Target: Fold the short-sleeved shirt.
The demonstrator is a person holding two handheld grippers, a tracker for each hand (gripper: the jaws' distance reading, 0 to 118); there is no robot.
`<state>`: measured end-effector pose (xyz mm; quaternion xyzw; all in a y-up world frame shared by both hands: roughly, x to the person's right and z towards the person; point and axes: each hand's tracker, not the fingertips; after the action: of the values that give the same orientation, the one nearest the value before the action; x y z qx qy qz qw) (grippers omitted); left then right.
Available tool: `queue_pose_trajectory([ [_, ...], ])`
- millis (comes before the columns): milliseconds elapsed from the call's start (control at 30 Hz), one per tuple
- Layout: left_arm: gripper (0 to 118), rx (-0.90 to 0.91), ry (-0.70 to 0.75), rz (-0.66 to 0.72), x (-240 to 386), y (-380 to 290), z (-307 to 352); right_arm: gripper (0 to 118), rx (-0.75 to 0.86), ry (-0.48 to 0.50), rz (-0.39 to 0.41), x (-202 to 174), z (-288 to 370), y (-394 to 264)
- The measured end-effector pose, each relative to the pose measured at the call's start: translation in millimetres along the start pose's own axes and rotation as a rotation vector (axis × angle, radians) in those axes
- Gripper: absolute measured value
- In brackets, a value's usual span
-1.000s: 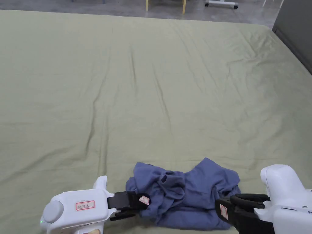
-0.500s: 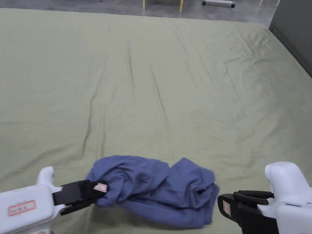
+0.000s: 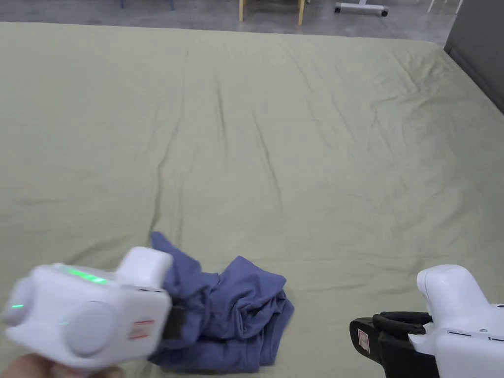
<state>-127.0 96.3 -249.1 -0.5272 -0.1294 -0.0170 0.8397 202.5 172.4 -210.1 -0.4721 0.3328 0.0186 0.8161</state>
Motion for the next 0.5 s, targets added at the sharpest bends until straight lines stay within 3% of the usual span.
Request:
queue_pose_trajectory([
  [167, 12, -0.066, -0.045, -0.15, 89, 19, -76, 3, -0.003, 0.001, 0.002, -2, 5, 0],
  [267, 13, -0.099, -0.047, -0.051, 88, 13, -119, 3, 0.007, -0.003, -0.011, 4, 13, -4],
  [300, 22, -0.08, -0.067, 0.018, 82, 11, -125, 3, 0.009, -0.007, -0.015, 4, 16, -4],
  [367, 65, 0.006, -0.305, 0.226, 64, 5, -114, 3, 0.013, -0.016, -0.022, 9, 20, -8],
  [433, 109, 0.021, -0.453, 0.355, 50, -2, -97, 3, 0.015, -0.021, -0.029, 15, 21, -11],
  [467, 117, 0.059, -0.501, 0.403, 37, -2, -79, 3, 0.017, -0.023, -0.033, 18, 21, -12],
  [500, 118, 0.122, -0.533, 0.423, 26, -7, -64, 3, 0.02, -0.025, -0.038, 20, 21, -13],
])
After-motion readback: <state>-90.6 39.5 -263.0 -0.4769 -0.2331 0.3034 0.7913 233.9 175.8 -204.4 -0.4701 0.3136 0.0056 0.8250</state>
